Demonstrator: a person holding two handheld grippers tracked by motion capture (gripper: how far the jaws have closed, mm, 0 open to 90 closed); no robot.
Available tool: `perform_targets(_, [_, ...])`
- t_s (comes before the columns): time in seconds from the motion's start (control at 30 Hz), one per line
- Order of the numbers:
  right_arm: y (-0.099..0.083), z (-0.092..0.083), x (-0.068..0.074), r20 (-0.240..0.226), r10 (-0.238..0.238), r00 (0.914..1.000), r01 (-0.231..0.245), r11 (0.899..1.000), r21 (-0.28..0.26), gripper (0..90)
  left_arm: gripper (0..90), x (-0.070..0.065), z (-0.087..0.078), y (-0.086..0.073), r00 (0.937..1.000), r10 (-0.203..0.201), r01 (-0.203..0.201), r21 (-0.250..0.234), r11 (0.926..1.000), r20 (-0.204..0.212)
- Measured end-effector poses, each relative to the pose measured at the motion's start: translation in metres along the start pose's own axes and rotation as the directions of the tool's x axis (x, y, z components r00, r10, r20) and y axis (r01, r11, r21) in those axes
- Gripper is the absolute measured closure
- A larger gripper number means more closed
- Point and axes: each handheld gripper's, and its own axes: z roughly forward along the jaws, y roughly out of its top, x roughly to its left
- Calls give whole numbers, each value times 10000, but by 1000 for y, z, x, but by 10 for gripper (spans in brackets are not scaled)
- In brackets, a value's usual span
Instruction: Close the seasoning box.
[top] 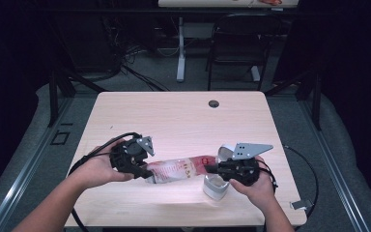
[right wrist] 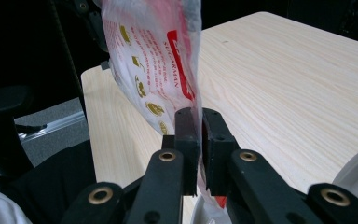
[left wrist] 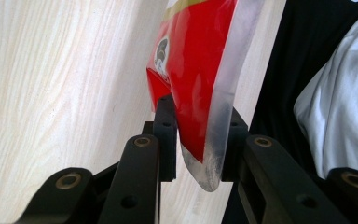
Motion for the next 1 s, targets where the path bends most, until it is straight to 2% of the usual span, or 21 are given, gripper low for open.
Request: perform_targets(1.0, [-4,-1,-3,-138,292,9995,-292,9996,4,886,749,0,-12,7,10000,3,-5,-285,9996,-90])
